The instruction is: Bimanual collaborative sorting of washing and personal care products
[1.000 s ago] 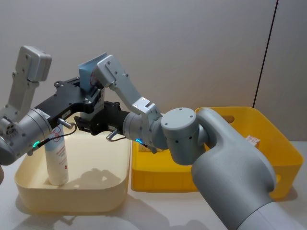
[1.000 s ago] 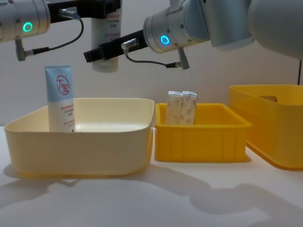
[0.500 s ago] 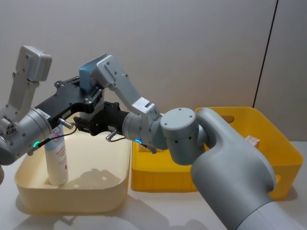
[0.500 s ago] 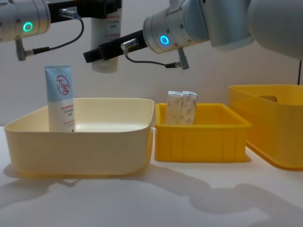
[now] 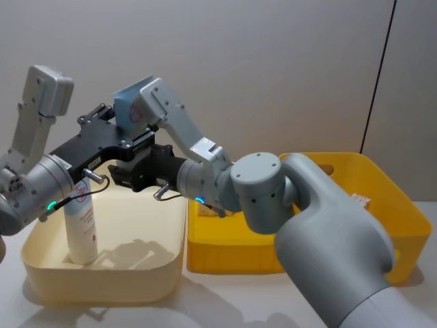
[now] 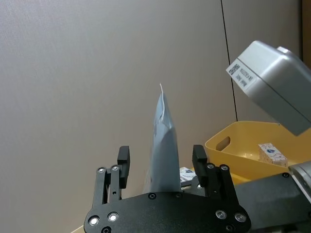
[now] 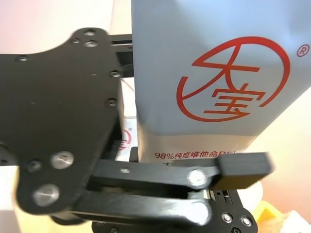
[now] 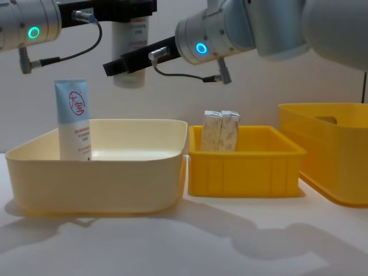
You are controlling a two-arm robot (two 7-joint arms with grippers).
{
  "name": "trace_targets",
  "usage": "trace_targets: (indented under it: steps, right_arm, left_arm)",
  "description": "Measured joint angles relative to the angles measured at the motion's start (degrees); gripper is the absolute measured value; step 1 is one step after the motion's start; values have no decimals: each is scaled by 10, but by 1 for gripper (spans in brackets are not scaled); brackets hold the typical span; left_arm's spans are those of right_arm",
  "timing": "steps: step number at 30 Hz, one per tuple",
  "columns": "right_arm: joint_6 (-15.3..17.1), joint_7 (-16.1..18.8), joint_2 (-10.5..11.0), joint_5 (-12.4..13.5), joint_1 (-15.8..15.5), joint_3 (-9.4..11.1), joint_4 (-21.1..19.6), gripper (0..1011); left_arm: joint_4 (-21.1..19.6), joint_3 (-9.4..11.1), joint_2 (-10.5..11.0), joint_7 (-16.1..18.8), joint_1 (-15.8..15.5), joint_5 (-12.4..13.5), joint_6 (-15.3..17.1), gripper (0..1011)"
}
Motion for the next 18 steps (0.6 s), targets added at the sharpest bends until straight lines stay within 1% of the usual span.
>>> trace_targets:
  steps: [2,3,5,6,9,14,15,18]
  right_arm:
    - [4,-3,4,-3,0,1,-5,660]
    - [5,-5,5,-4,0,2,-6,660]
    - [12,-11,12,-8,-1,5,-14,660]
    - [15,-14,14,-9,-2,6,-16,660]
    - [24,-22,23,-13,-4,11,-28,660]
    - [45,-40,41,-22,-9,21,-51,660]
    - [45,-40,41,-22,-9,21,-51,660]
    - [62,-53,55,-29,-12,30,-68,660]
  left_arm:
    - [0,0,0,0,0,0,0,819]
    - [0,0,0,0,0,0,0,832]
    - [0,0,0,0,0,0,0,924]
    - [0,0,0,0,0,0,0,924]
    - [0,0,0,0,0,0,0,994]
    - [0,0,0,0,0,0,0,1003]
    - [0,0,0,0,0,0,0,1003]
    - [0,0,0,0,0,0,0,1003]
